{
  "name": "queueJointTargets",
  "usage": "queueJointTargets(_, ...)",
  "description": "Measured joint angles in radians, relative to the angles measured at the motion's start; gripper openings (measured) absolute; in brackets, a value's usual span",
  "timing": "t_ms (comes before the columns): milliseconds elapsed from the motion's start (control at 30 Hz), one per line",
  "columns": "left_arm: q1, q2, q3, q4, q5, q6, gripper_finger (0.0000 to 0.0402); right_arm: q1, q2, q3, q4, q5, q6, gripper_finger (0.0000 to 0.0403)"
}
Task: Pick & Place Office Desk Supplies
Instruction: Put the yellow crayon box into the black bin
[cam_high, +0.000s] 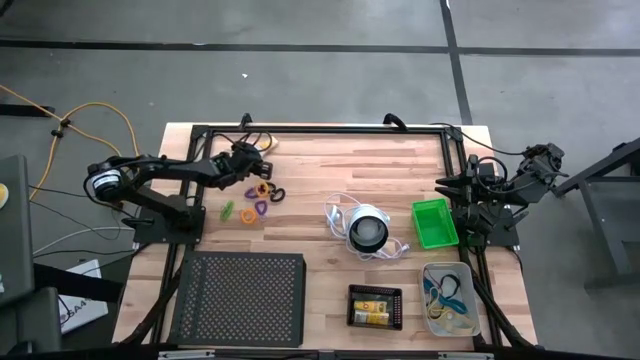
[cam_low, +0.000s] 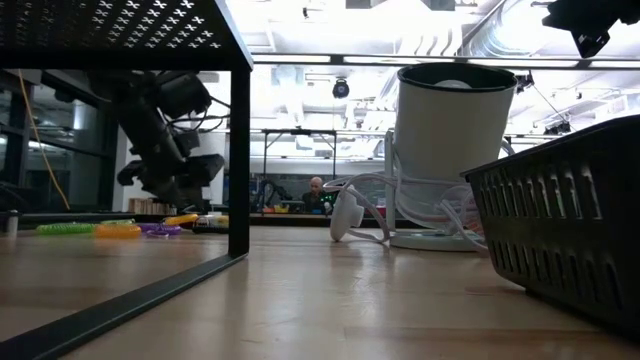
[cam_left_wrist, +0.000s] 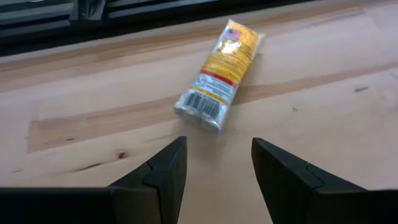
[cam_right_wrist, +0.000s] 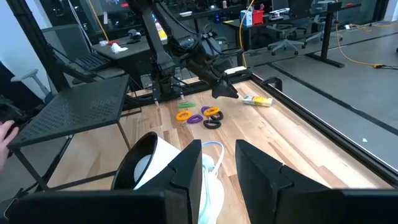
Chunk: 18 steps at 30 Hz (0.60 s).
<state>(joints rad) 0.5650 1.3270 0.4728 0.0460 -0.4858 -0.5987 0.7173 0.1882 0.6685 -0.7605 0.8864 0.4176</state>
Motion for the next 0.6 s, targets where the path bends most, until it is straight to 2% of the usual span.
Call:
queueJointTargets(433,0.049,0.000,0.000,0.000,0.003,0.067,0.0173,0.000,0.000,0.000,0.000,0.000,0.000,0.0085)
queueJointTargets(600,0.070,0.000,0.000,-0.009,0.075,0.076,0.0173,0.000,0.000,0.000,0.000,0.000,0.000,0.0085)
